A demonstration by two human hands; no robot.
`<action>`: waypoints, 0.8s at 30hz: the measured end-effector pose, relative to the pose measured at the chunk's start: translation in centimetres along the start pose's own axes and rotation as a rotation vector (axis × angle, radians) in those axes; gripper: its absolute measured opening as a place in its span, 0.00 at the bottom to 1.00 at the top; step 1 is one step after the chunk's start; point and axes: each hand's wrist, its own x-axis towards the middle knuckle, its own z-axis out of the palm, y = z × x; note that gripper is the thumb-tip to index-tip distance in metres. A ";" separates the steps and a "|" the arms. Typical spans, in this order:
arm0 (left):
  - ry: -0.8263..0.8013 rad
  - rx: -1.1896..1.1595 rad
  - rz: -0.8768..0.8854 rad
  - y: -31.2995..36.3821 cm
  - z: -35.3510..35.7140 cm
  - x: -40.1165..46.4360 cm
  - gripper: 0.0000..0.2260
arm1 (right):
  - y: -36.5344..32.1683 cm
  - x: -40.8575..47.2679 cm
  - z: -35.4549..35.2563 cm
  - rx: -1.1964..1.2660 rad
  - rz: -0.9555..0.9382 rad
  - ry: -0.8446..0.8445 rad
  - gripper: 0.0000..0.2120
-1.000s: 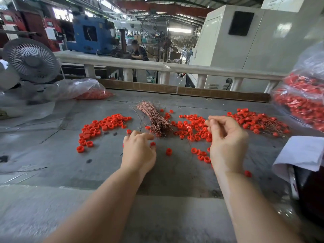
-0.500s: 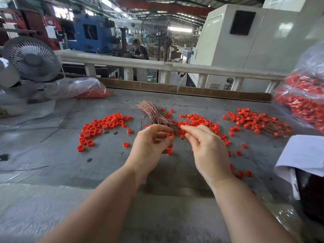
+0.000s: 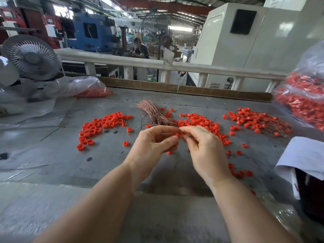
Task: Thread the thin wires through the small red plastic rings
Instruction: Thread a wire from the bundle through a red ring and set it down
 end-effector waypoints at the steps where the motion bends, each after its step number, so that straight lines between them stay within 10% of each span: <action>1: 0.008 -0.006 0.000 0.0 0.0 0.0 0.09 | -0.1 0.0 -0.1 0.006 0.005 0.015 0.10; 16: 0.137 0.093 0.043 -0.5 -0.5 0.3 0.13 | -0.1 0.1 0.0 0.073 0.112 0.052 0.07; 24: 0.060 -0.264 -0.067 -0.3 -0.3 0.5 0.11 | -0.2 0.1 0.0 0.093 0.106 0.088 0.07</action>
